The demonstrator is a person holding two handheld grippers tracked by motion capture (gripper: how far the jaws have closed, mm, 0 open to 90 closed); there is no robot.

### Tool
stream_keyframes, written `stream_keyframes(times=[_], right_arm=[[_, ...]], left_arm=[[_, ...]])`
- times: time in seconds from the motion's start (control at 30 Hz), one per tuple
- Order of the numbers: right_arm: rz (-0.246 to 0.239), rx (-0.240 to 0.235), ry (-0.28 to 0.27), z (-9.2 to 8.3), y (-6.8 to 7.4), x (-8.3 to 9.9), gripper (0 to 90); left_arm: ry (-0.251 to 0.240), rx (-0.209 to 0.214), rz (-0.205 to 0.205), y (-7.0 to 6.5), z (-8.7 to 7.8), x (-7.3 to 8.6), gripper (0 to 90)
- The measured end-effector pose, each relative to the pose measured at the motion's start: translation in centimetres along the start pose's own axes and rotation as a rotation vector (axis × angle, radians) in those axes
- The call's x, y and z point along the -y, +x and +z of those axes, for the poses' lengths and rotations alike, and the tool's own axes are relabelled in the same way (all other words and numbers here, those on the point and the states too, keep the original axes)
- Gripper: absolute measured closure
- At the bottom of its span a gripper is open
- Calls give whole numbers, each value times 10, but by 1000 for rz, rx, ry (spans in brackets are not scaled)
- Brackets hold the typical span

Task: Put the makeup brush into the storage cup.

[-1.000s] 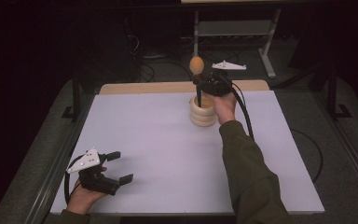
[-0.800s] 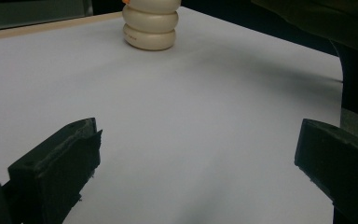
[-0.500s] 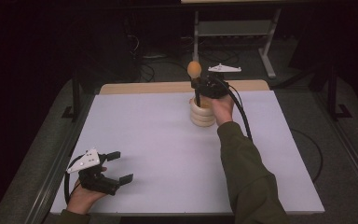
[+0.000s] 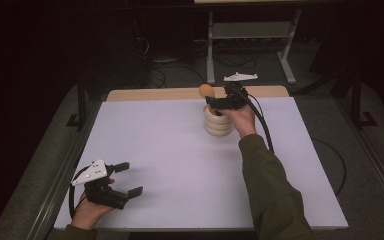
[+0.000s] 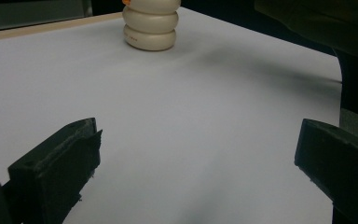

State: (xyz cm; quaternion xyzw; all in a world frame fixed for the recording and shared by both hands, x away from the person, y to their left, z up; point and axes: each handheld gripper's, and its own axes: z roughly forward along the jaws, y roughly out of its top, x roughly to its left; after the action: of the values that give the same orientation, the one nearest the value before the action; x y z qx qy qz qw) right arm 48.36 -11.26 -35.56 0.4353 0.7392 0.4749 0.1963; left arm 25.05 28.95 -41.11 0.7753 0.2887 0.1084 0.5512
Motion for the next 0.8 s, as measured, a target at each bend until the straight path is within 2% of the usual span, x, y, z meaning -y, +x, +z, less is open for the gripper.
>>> stream_keyframes(times=[0.2, 0.53, 0.7, 0.8], right_arm=[[-10, -14, 8, -12, 0, 2, 39], [-24, -39, 10, -30, -1, 7, 12], [-30, -62, 6, -37, 3, 11, 6], [-43, -72, 6, -43, 5, 14, 0]], left_arm=[[9, 0, 1, 0, 2, 0, 0], [4, -4, -4, -2, 3, -1, 0], [15, -8, 5, -1, 1, 0, 0], [3, -7, -1, -1, 1, 0, 0]])
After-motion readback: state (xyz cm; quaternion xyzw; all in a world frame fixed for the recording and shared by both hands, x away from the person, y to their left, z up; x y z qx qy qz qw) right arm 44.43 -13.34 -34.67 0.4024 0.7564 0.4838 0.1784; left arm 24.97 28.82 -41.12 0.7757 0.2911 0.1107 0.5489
